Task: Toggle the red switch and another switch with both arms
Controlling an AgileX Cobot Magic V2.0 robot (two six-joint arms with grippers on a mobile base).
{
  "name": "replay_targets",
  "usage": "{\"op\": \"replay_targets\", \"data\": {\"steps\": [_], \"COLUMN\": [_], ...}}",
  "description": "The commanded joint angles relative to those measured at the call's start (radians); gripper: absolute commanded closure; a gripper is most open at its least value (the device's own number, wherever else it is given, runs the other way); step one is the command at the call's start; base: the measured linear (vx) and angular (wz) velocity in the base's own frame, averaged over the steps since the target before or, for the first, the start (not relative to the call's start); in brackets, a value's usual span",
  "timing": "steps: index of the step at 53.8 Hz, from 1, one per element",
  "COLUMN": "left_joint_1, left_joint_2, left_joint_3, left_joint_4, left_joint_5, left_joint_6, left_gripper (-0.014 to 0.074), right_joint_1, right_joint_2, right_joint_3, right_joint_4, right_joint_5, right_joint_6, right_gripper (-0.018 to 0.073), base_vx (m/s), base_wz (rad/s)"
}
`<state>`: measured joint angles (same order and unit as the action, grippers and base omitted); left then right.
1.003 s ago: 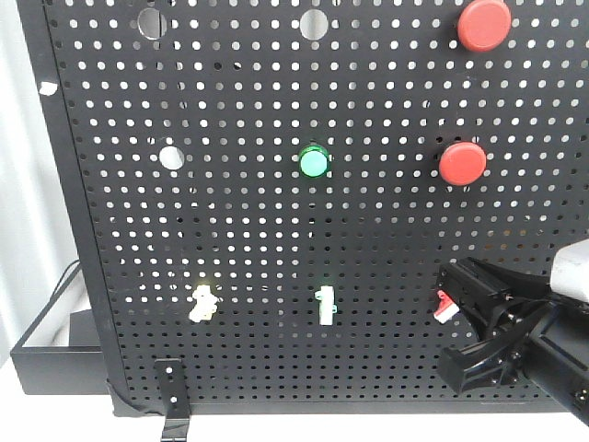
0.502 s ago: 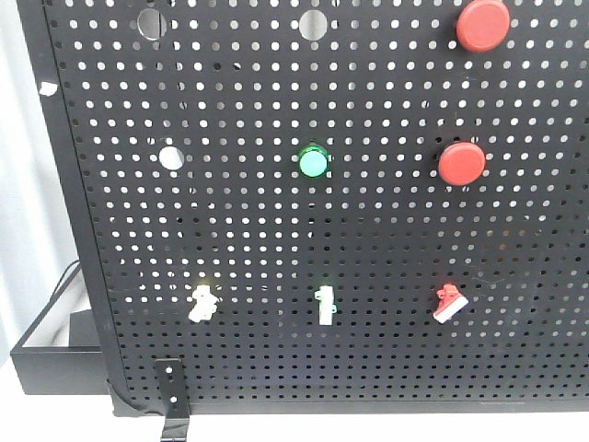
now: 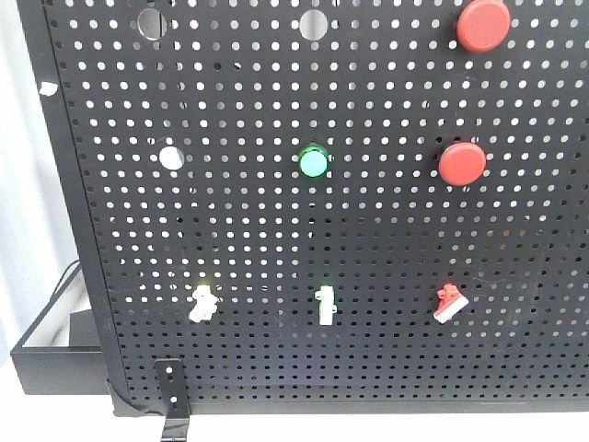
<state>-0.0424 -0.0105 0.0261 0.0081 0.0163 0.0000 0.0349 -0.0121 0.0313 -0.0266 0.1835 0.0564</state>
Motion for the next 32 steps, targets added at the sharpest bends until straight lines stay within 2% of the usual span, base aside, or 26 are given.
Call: {"op": "replay_targets", "data": {"steps": [1,32], "left_joint_1": [-0.001,-0.001], "left_joint_2": [-0.018,-0.018], "left_joint_3": [0.018,0.018], "left_joint_4": [-0.008,-0.008], "left_joint_5": [-0.082,-0.082], "left_joint_6": [0.0,0.0], "left_gripper": [0.0594,0.0594], "right_joint_1": [-0.006,-0.006], "right_joint_2": [-0.01,-0.01], "right_joint_3": [0.005,0.005], "right_joint_4": [-0.002,-0.002], "right_joint_5": [-0.075,-0.076], "right_joint_6": [-0.005,-0.008], "right_gripper": [0.0566,0.0566], "base_vx": [0.0,0.0], "base_wz": [0.0,0.0]}}
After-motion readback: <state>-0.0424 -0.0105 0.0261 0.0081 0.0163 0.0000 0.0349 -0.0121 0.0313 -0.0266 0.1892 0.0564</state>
